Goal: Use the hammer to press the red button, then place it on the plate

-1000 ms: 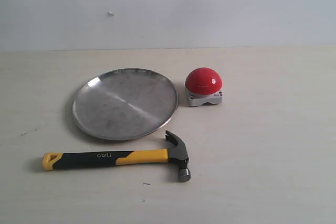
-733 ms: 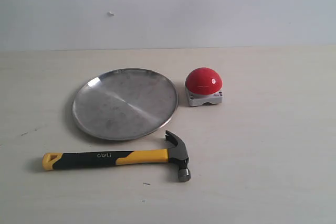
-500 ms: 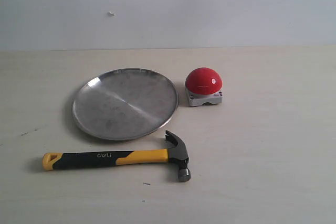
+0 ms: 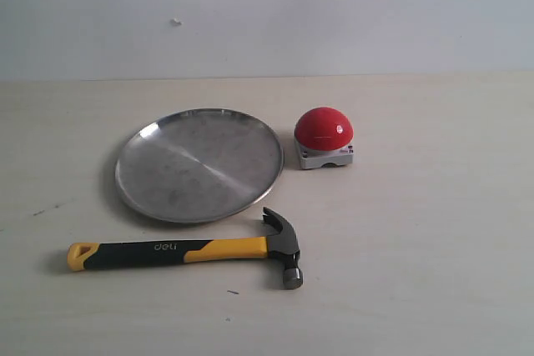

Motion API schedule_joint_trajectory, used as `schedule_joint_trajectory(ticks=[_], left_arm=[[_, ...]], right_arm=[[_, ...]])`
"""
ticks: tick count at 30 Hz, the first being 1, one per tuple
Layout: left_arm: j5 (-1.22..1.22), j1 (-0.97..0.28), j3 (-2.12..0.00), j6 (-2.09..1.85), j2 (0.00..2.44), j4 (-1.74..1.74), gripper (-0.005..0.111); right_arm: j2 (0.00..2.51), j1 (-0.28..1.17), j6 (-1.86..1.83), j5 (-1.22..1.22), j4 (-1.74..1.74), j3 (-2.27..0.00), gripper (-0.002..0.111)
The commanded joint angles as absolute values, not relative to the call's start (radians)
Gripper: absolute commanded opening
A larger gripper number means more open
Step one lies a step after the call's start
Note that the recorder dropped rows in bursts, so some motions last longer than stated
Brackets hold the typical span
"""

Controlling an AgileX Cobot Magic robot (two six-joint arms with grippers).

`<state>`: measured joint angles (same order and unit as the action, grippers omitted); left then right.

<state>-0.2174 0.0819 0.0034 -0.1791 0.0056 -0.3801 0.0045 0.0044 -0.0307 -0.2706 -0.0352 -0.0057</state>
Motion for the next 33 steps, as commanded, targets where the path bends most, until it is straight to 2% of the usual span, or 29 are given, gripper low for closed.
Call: schedule_joint_trajectory(ticks=[1,11,17,21,27,33], left_arm=[[-0.096,0.08,0.0,-0.155,0.0,-0.488,0.0],[-0.094,0.08,0.0,-0.023,0.0,-0.622,0.0],[0.111,0.08,0.0,0.049,0.0,-0.696,0.0],[0.093,0.08,-0.052,0.036,0.002,-0.679,0.0],[0.007,0.08,-0.225,0.018,0.207,-0.583,0.0],[-0.266,0.08,-0.438,-0.063,0.558,-0.58,0.0]], right_arm=[[0.0,-0.003,-0.031,-0.264,-0.036,0.0,0.0],[0.0,-0.003,-0.031,-0.264,-0.036,0.0,0.0],[0.0,-0.003,-0.031,-0.264,-0.036,0.0,0.0],[0.0,-0.003,-0.031,-0.264,-0.036,0.0,0.0],[0.0,-0.003,-0.031,-0.264,-0.036,0.0,0.0],[0.0,-0.003,-0.031,-0.264,-0.036,0.0,0.0]])
